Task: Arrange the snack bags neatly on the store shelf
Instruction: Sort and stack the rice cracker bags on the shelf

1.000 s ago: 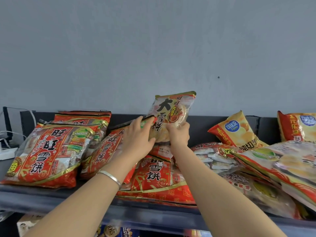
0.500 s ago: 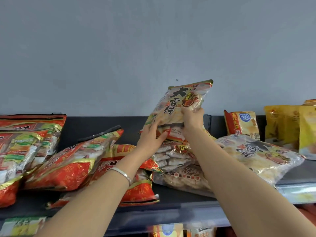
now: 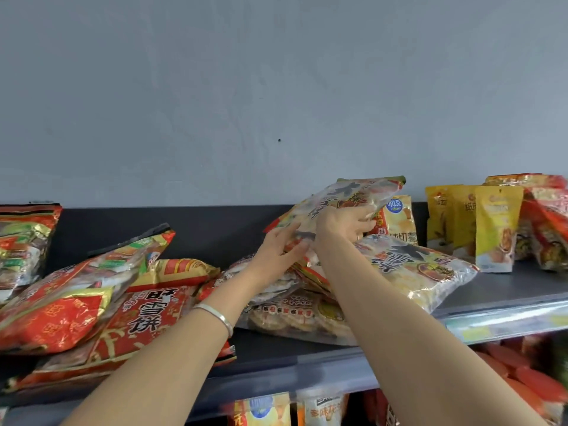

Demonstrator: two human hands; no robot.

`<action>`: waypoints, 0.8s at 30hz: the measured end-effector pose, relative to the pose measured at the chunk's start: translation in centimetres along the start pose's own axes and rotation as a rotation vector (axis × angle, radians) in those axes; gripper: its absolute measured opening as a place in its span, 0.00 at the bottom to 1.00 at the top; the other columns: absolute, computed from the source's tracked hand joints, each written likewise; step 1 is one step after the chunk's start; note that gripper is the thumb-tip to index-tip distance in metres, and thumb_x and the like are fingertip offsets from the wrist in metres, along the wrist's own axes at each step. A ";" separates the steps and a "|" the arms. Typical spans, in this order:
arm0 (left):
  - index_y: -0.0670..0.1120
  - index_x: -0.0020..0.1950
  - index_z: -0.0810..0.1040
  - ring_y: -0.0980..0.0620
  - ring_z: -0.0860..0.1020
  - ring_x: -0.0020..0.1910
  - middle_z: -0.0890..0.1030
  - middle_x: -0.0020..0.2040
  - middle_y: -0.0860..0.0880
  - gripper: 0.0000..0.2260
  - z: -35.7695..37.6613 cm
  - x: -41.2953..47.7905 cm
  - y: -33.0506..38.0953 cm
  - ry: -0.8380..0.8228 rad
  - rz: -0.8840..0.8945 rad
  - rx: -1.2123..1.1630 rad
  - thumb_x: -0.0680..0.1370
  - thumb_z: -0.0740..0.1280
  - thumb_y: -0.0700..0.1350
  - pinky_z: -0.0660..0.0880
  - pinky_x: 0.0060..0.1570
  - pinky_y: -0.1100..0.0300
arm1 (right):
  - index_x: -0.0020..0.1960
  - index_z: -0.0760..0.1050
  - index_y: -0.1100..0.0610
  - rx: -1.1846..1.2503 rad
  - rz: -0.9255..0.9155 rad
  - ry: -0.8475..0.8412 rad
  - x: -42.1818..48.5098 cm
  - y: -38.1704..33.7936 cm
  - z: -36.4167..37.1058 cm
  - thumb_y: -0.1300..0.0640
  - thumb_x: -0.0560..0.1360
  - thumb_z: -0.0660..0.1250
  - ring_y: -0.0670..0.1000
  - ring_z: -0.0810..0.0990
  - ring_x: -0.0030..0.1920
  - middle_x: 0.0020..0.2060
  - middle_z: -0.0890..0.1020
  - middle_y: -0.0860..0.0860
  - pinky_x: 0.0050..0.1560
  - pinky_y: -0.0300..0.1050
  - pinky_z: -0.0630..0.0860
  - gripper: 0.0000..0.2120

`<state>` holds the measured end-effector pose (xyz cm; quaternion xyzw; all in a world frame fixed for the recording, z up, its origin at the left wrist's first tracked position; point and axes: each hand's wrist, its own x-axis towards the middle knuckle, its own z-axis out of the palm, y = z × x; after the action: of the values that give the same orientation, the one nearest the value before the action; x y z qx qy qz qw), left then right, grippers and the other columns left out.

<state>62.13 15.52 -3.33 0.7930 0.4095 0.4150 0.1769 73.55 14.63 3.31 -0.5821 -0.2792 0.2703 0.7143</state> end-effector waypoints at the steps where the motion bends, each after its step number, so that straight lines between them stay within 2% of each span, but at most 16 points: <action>1: 0.59 0.72 0.64 0.56 0.64 0.71 0.65 0.73 0.55 0.29 0.5 -0.2 0.5 -0.024 -0.009 0.003 0.74 0.60 0.68 0.61 0.71 0.48 | 0.78 0.40 0.51 -0.082 -0.014 -0.021 0.1 -0.1 -0.4 0.63 0.77 0.62 0.62 0.55 0.75 0.78 0.42 0.55 0.71 0.59 0.63 0.40; 3: 0.59 0.71 0.65 0.57 0.66 0.69 0.68 0.71 0.56 0.31 1.4 -0.4 1.4 -0.046 0.004 0.027 0.71 0.61 0.70 0.65 0.69 0.49 | 0.79 0.42 0.51 -0.220 -0.053 -0.078 0.3 -0.2 -1.3 0.64 0.77 0.60 0.60 0.45 0.77 0.77 0.36 0.55 0.74 0.59 0.57 0.38; 5: 0.59 0.71 0.66 0.56 0.67 0.68 0.69 0.69 0.55 0.32 1.8 -0.6 1.8 -0.047 0.011 0.065 0.70 0.61 0.70 0.68 0.67 0.48 | 0.78 0.49 0.51 -0.334 -0.087 -0.138 0.2 -0.3 -2.1 0.64 0.76 0.59 0.60 0.39 0.77 0.77 0.35 0.55 0.74 0.59 0.55 0.34; 8: 0.54 0.71 0.67 0.52 0.67 0.66 0.68 0.68 0.53 0.25 1.8 -1.1 2.8 -0.049 -0.011 0.090 0.75 0.65 0.57 0.66 0.67 0.49 | 0.73 0.62 0.52 -0.537 -0.167 -0.211 0.0 -0.3 -3.3 0.64 0.76 0.57 0.62 0.38 0.77 0.77 0.35 0.56 0.76 0.60 0.46 0.26; 11: 0.53 0.65 0.72 0.55 0.69 0.60 0.72 0.60 0.54 0.17 1.9 -1.6 4.2 0.009 0.031 0.042 0.76 0.65 0.44 0.66 0.60 0.60 | 0.71 0.67 0.53 -0.748 -0.300 -0.286 0.3 -0.2 -4.1 0.63 0.75 0.56 0.62 0.35 0.76 0.78 0.39 0.56 0.74 0.63 0.39 0.25; 13: 0.51 0.62 0.73 0.55 0.72 0.56 0.75 0.55 0.53 0.15 2.2 -1.2 5.1 0.005 0.048 0.012 0.76 0.63 0.41 0.67 0.52 0.63 | 0.70 0.69 0.52 -0.871 -0.357 -0.329 0.8 -0.3 -4.2 0.60 0.74 0.56 0.61 0.38 0.77 0.78 0.45 0.56 0.73 0.65 0.37 0.24; 17: 0.54 0.52 0.71 0.62 0.73 0.47 0.75 0.48 0.57 0.05 3.1 -0.3 5.9 -0.084 0.042 -0.101 0.79 0.61 0.44 0.66 0.43 0.70 | 0.69 0.71 0.51 -1.074 -0.381 -0.369 1.7 0.0 -4.1 0.54 0.77 0.52 0.58 0.53 0.77 0.74 0.64 0.56 0.71 0.67 0.36 0.23; 19: 0.54 0.50 0.73 0.63 0.74 0.48 0.77 0.47 0.58 0.04 3.3 -0.1 5.5 -0.083 0.070 -0.115 0.80 0.60 0.46 0.68 0.43 0.70 | 0.70 0.70 0.54 -1.160 -0.390 -0.410 1.9 0.2 -4.1 0.51 0.79 0.50 0.57 0.54 0.77 0.73 0.67 0.56 0.71 0.67 0.36 0.23; 21: 0.51 0.51 0.76 0.59 0.77 0.49 0.79 0.47 0.56 0.07 3.2 -0.1 5.0 -0.025 0.084 -0.099 0.81 0.59 0.48 0.71 0.46 0.64 | 0.70 0.69 0.55 -1.221 -0.425 -0.417 1.7 0.1 -4.3 0.52 0.80 0.50 0.58 0.54 0.77 0.74 0.66 0.57 0.71 0.68 0.36 0.22; 24: 0.46 0.55 0.78 0.54 0.75 0.50 0.77 0.49 0.55 0.13 2.2 -0.4 4.2 0.140 -0.032 -0.048 0.83 0.55 0.47 0.67 0.47 0.61 | 0.64 0.73 0.56 -1.252 -0.526 -0.432 1.2 -0.1 -4.2 0.58 0.78 0.52 0.59 0.63 0.73 0.68 0.73 0.57 0.72 0.68 0.40 0.19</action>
<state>65.89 12.78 -2.29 0.7510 0.4233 0.4763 0.1731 77.44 12.63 2.77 -0.7297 -0.6486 -0.0129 0.2162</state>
